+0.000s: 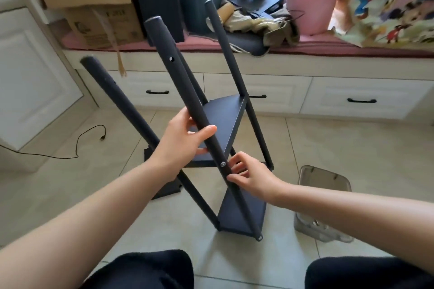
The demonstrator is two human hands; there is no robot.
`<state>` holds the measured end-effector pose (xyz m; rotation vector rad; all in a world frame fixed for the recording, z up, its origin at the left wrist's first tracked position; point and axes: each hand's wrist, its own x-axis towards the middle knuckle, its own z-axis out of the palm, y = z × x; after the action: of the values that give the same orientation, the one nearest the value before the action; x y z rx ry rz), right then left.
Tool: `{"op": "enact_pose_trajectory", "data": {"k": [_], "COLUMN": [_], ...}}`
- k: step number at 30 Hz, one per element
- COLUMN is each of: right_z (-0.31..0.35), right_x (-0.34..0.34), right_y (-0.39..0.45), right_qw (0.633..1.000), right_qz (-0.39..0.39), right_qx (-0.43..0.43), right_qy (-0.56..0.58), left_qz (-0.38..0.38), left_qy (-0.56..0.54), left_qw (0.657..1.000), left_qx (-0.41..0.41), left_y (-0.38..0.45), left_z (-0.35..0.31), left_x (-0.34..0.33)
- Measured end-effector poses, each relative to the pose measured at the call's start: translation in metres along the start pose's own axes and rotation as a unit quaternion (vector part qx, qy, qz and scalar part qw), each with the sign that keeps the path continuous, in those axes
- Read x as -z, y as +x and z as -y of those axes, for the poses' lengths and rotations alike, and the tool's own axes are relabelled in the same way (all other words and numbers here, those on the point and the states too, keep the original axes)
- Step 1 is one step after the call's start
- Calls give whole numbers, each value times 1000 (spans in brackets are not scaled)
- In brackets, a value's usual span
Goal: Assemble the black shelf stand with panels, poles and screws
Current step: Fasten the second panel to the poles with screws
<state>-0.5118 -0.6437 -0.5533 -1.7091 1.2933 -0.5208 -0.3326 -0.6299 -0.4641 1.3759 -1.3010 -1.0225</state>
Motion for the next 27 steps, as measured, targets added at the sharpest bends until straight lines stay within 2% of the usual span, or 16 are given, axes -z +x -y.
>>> {"op": "enact_pose_trajectory", "data": {"k": [8,12,17,21,23,27], "right_z": [-12,-22,-26,-20,-15,-9], "right_x": [-20,-28,-31,-1,29,88], "right_y": [-28,-34,-38,-28,-17,11], "right_qw": [995,993,996,993,993,981], "right_qz": [-37,-28,16,58,28,-130], "right_qx": [-38,-52,-56,-98,-113,-145], "right_qy": [83,105,68,18,-7,-17], "left_qz": [20,28,69,84,90,101], "left_qy": [51,64,63,78,95,127], "left_qw": [998,998,996,993,991,986], "left_qx": [18,7,5,-6,-14,-29], "left_y": [-24,-42,-58,-63,-63,-65], "left_z": [-13,-5,1,4,5,6], "left_x": [-19,-19,-14,-12,-11,-8]}}
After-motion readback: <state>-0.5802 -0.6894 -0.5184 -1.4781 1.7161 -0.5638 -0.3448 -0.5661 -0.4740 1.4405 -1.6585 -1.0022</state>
